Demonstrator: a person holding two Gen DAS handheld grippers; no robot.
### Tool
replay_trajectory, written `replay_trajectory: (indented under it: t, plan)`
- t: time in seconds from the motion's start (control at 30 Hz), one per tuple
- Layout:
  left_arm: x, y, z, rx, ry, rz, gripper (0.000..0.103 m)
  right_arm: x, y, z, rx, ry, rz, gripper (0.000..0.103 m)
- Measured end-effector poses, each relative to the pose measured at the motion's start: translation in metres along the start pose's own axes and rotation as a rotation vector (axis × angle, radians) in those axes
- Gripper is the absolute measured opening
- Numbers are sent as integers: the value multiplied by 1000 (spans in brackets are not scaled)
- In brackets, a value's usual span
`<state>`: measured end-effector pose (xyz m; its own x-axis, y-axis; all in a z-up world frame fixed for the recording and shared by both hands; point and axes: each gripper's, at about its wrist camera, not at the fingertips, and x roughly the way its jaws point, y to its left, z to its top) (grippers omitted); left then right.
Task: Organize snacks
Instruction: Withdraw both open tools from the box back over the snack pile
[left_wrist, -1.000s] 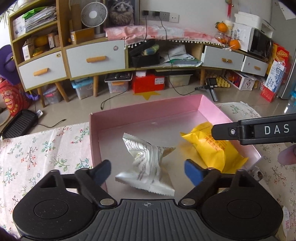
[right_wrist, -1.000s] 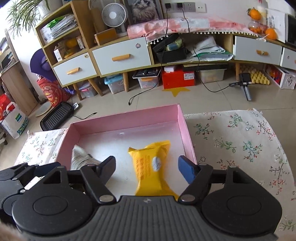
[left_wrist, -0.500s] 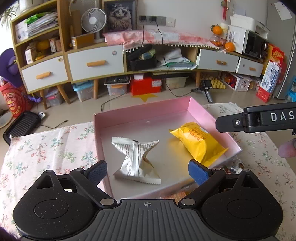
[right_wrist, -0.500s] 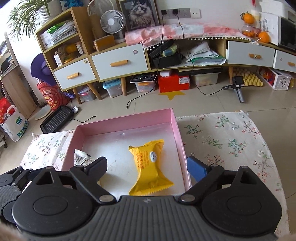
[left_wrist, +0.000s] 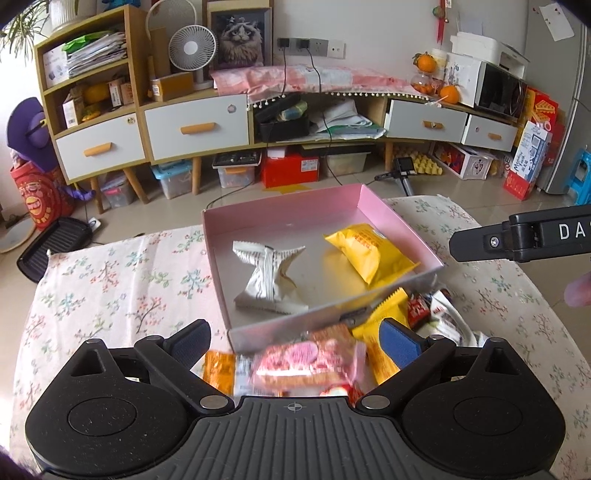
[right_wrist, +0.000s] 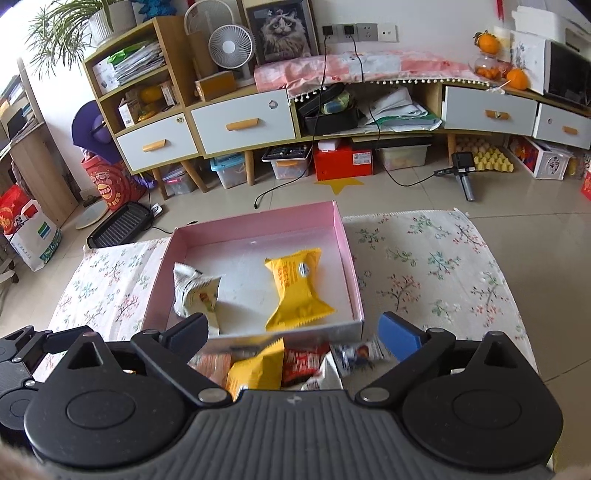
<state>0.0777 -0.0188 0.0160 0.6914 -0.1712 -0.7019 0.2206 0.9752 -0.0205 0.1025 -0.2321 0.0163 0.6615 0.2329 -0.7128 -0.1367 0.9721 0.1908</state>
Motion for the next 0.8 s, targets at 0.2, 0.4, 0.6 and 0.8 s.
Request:
replay_trajectory:
  t: [0.2, 0.4, 0.6, 0.8]
  plan:
    - [-20, 4, -17, -23, 6, -8, 100, -14, 3, -17, -15, 2, 7, 101]
    - [-32, 10, -38, -38, 14, 6, 101, -22, 7, -33, -41, -4, 13, 103]
    - [-42, 22, -60, -54, -2, 20, 101, -23, 4, -54, -29, -17, 28, 103]
    - [-47, 37, -78, -37, -24, 28, 102, -22, -3, -76, -59, -18, 13, 103]
